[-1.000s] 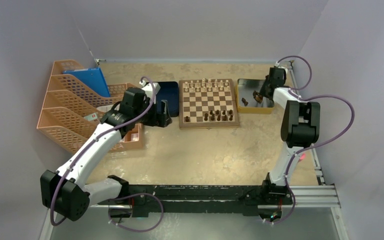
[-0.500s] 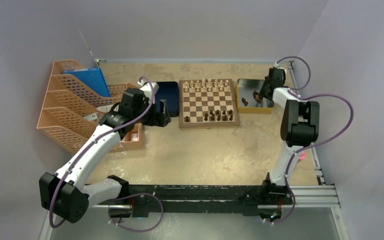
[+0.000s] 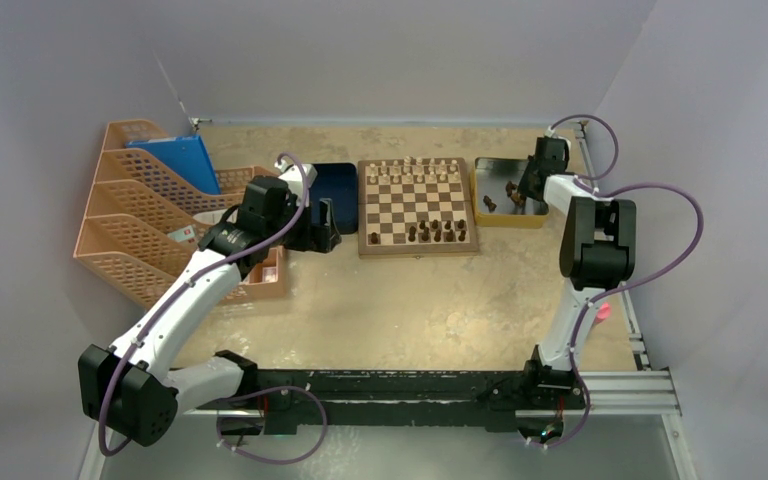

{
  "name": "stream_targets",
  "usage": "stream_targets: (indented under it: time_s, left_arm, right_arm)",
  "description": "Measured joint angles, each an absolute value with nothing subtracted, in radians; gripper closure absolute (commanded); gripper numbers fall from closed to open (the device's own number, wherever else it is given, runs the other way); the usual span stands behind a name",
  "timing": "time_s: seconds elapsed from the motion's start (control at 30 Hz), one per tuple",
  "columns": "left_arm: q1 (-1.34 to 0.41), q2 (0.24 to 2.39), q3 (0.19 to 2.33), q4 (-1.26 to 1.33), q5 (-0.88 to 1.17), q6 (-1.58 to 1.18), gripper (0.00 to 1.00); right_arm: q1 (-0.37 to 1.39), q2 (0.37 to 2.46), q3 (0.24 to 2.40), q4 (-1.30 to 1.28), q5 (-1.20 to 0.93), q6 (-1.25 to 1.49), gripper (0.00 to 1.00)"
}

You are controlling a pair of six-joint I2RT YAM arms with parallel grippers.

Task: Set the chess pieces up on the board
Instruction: Pick up the chess piece from the storage box.

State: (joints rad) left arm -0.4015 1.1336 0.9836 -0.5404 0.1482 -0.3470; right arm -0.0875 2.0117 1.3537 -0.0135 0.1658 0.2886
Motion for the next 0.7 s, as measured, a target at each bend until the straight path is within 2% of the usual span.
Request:
stream_targets:
  time_s: [0.2, 0.43, 0.7]
  left_arm:
    - [-0.402, 1.134, 0.984, -0.540, 0.145, -0.347, 0.17]
    - [-0.402, 1.133, 0.984, -0.540, 0.145, -0.347, 0.17]
    - [-0.402, 1.124, 0.983, -0.540, 0.146, -0.344, 0.17]
  right_arm:
    - [-0.088, 2.012, 1.354, -0.014, 0.173, 0.287, 0.78]
    - [-0.085, 2.011, 1.354, -0.017, 0.193, 0.287, 0.87]
    - [-0.062, 2.006, 1.354, -0.034, 0.227, 0.292, 0.89]
